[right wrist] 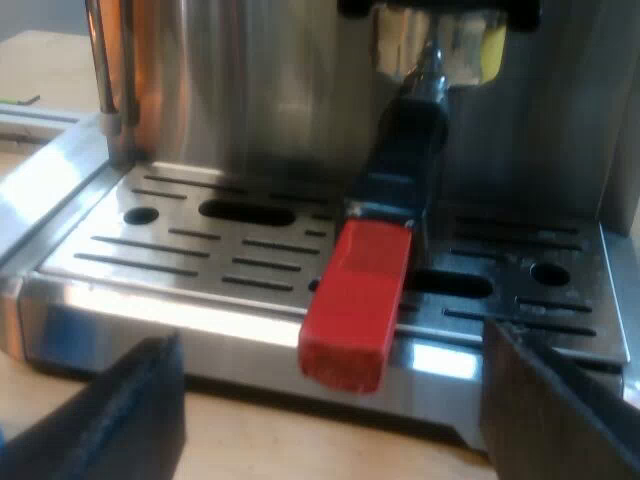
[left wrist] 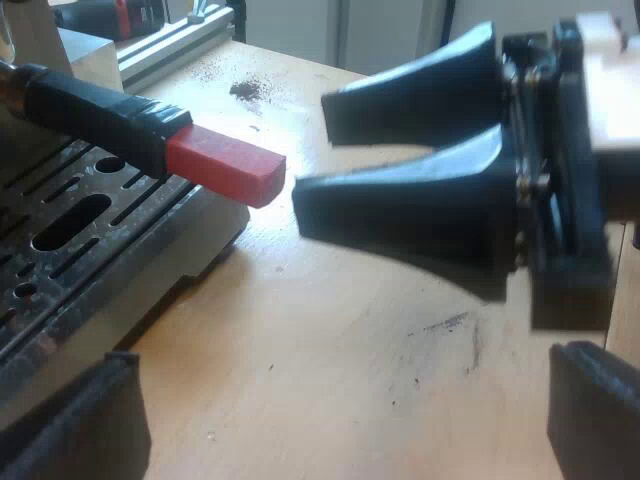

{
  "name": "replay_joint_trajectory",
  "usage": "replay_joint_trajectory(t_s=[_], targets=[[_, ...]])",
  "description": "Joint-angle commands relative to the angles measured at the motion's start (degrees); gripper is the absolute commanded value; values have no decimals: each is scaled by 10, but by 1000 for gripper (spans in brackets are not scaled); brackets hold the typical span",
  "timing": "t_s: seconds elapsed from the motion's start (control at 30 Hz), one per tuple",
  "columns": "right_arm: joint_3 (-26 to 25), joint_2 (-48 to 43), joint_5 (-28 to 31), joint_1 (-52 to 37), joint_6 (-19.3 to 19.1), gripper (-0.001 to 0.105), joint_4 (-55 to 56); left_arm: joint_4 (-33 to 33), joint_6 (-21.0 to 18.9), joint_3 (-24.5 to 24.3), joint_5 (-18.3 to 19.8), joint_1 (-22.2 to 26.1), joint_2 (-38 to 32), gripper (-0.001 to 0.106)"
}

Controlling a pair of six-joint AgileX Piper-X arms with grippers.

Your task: Grind coffee beans and then tamp

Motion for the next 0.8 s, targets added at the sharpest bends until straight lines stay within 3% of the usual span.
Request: replay_joint_trajectory(t_s=[0.03, 0.2, 0.27, 0.37, 0.4, 0.43, 0.57, 0.8], targets=[[-10, -25, 8, 1, -4, 67, 28, -10, -7, -1, 4, -3, 2, 82], [-60, -73, 6, 1, -1, 66, 168, -14, -7, -1, 4, -3, 2, 82], [-84, -81, 1, -1, 20, 66, 231, -17, -7, -1, 4, -3, 2, 82], [-126, -85, -28, -11, 85, 66, 335, -17, -7, -1, 4, -3, 2, 82], [-138, -85, -50, -17, 111, 66, 368, -17, -7, -1, 4, -3, 2, 82], [-161, -85, -99, -34, 161, 66, 428, -17, -7, -1, 4, -3, 2, 82], [-199, -85, -195, -86, 234, 66, 536, -17, -7, -1, 4, -3, 2, 82], [-246, -81, -303, -154, 235, 66, 583, -24, -7, -1, 4, -3, 2, 82]])
